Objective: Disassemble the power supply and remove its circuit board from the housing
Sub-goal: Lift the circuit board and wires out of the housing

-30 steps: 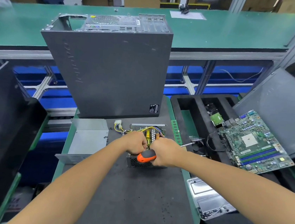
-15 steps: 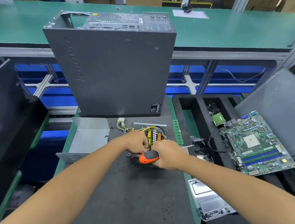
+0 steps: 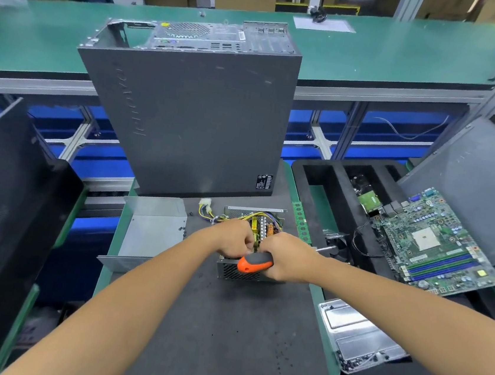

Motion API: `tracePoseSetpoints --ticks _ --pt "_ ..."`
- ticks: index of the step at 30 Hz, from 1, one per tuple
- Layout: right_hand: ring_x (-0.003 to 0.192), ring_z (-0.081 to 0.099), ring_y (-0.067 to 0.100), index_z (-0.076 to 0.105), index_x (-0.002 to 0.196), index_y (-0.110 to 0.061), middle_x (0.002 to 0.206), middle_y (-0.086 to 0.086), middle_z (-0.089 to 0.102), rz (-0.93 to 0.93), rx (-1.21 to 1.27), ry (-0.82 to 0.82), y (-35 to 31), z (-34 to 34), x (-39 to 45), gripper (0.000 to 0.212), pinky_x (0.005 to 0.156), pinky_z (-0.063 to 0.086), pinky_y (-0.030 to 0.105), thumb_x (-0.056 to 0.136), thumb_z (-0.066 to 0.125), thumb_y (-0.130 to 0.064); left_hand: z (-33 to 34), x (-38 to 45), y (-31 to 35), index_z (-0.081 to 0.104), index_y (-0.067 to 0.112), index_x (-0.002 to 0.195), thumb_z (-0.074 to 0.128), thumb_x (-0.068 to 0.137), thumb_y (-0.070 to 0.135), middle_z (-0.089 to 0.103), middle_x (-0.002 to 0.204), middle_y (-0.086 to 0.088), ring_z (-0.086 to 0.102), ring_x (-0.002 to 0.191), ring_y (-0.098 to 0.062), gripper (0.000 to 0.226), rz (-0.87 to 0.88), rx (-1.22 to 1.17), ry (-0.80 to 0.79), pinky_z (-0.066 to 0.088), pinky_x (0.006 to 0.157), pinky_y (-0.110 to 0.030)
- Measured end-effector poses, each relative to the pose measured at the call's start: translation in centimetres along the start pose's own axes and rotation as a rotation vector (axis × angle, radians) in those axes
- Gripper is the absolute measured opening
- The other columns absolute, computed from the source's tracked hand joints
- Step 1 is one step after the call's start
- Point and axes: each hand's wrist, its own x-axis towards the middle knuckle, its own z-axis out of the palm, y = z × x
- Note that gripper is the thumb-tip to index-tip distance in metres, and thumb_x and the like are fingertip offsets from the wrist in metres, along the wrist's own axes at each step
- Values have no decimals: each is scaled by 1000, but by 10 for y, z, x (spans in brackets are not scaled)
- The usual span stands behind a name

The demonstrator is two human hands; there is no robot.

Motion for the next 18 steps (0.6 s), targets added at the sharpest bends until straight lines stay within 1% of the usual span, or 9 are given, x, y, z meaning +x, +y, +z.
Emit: tracePoseSetpoints --ticks 2,4,7,10,12,15,18 --pt "62 54 29 46 59 -14 65 13 58 32 29 31 2 2 -2 26 51 37 33 77 64 -20 2 0 0 49 17 56 61 83 13 46 55 7 41 65 -18 30 -5 -13 25 35 61 -25" --pt "61 51 27 39 56 -19 66 11 57 62 53 71 3 5 -4 34 53 36 33 77 65 -22 3 -1 1 48 17 51 63 82 16 46 54 8 41 64 -18 35 -12 -34 40 36 61 -26" --pt "64 47 24 32 57 -24 68 5 53 74 79 118 2 13 -6 41 54 32 30 79 66 -24 4 -1 1 49 18 50 63 80 14 47 53 8 41 60 -15 34 -13 -59 54 36 58 -25" --pt "67 44 23 33 63 -24 72 -1 46 82 78 129 1 18 -8 38 57 27 29 82 67 -25 8 -3 0 48 18 49 65 82 16 45 51 8 37 52 -8 37 3 -99 47 33 52 -22" --pt "68 42 22 35 66 -22 73 -2 43 70 78 140 1 20 -9 36 57 25 29 83 66 -24 8 -4 -1 50 18 52 66 83 19 46 53 6 36 52 -9 35 2 -122 23 34 52 -23" --pt "71 43 22 41 75 -17 82 4 53 41 48 133 3 20 -10 26 59 27 29 82 65 -23 5 -3 3 52 13 59 65 84 18 45 55 2 36 55 -14 29 6 -115 -3 33 53 -25" --pt "74 45 23 41 78 -18 90 7 57 -5 0 119 4 20 -8 24 60 26 29 82 65 -20 4 -4 5 51 11 61 64 84 14 44 58 -2 36 60 -17 27 14 -86 5 30 52 -27"
